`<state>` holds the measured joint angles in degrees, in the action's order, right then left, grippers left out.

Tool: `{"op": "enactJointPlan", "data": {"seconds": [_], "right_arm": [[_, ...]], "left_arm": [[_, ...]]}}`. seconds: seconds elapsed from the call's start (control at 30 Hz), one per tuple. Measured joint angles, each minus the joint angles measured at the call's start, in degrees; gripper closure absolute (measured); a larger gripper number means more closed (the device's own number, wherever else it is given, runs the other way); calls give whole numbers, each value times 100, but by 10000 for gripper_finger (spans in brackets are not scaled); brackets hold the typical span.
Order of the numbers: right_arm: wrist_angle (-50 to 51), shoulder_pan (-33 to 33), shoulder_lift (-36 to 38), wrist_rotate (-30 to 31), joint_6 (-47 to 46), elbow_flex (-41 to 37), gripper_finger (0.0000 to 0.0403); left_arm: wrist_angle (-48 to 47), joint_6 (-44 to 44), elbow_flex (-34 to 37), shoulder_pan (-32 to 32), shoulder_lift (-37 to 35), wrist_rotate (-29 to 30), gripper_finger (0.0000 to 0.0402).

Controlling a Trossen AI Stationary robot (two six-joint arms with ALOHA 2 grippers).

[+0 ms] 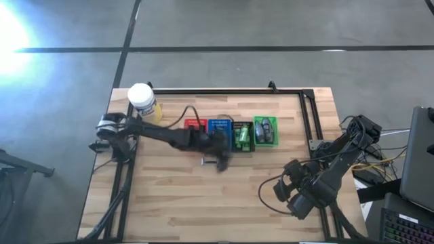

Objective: Pick & Place Travel size toiletries
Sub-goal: Put the razor into the blue basket

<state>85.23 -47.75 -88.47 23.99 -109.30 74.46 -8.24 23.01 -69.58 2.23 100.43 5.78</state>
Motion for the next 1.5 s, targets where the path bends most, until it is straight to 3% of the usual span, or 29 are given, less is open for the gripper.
{"op": "enactJointPlan", "data": {"seconds": [0.1, 0.2, 0.33, 0.47, 0.93, 1.13, 1.3, 1.5], "right_arm": [[3, 0, 0, 0, 37, 0, 39], [2, 0, 0, 2, 48, 0, 39], [3, 0, 0, 2, 48, 0, 39], [4, 2, 0, 2, 109, 0, 39], [-7, 2, 0, 0, 86, 0, 39], [-9, 2, 0, -3, 85, 0, 39], [-5, 2, 0, -5, 110, 0, 39], [4, 2, 0, -5, 127, 0, 39]], "left_arm": [[-494, -1557, 37, 409, -8, -1028, 243], [-1261, -2157, 48, 773, -7, -775, 243], [-1681, -2127, 104, 972, 36, 54, 243], [-1525, -1995, 210, 948, 36, 424, 243], [-1509, -1983, 343, 521, 556, 410, 211], [-1498, -1758, 341, 338, 669, -220, 212], [-1497, -1925, 341, 324, 670, -291, 241], [-1483, -2053, 325, 363, 759, -330, 320]]}}
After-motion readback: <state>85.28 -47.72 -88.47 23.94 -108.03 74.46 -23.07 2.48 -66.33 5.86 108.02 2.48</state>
